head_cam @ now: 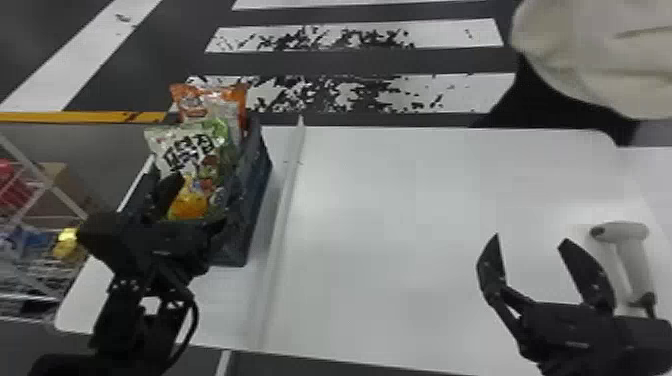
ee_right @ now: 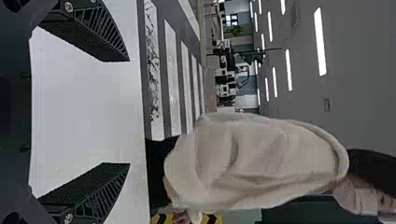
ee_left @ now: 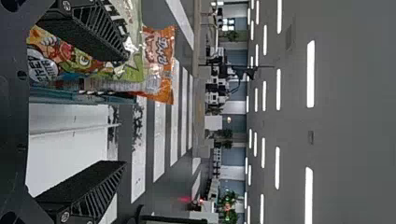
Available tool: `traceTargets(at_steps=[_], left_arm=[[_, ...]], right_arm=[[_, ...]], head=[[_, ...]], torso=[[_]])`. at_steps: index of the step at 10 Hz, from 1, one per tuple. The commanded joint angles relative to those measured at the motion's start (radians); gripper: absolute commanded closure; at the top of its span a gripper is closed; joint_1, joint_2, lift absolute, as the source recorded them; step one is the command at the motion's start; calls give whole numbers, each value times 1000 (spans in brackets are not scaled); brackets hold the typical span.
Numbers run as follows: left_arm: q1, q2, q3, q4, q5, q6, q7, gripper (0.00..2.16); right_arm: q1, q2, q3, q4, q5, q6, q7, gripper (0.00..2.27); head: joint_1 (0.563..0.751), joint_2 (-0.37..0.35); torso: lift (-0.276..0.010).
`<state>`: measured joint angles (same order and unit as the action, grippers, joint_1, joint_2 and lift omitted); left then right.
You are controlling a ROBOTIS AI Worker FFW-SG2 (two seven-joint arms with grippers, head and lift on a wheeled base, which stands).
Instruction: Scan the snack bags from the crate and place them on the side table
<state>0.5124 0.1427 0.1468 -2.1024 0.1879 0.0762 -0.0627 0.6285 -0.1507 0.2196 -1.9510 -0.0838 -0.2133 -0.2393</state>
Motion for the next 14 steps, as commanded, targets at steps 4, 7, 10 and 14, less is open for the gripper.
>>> traceTargets(at_steps=[4,7,10,14], left_arm=[[-161,5,157,9,79,353,-51,87],[-295,9,224,67,102,546,-78,83],[-414,60,234,193,93,638,-80,83],[-543,98,180,358,44,699,-144,80]], right_arm=[[0,-4,15,1,6,10,0,83],[-1,-12,23,0,7,13,1,83],[0,-20,26,-3,12,25,1,83],[8,-24,27,-3,12,25,1,83]], head=[[695,219],[695,267],[695,298],[695,311]], torso=[[-81],[-81],[-81],[-81]])
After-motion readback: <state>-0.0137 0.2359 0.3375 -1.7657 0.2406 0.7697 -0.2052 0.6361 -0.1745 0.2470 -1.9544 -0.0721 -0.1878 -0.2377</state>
